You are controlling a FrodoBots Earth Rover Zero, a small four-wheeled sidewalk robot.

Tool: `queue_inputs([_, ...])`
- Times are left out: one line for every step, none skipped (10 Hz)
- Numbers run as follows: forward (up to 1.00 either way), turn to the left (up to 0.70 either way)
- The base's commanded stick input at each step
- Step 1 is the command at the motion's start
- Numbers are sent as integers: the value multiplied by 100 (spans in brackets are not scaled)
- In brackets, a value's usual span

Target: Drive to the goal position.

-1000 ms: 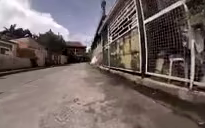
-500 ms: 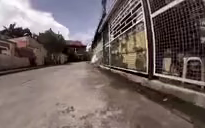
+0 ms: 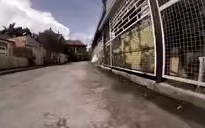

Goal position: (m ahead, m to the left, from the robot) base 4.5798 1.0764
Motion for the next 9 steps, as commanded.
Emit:
queue_inputs([70,0])
queue_inputs([70,0])
queue_inputs([70,0])
queue_inputs([70,0])
queue_inputs([70,0])
queue_inputs([70,0])
queue_inputs([70,0])
queue_inputs([70,0])
queue_inputs([70,0])
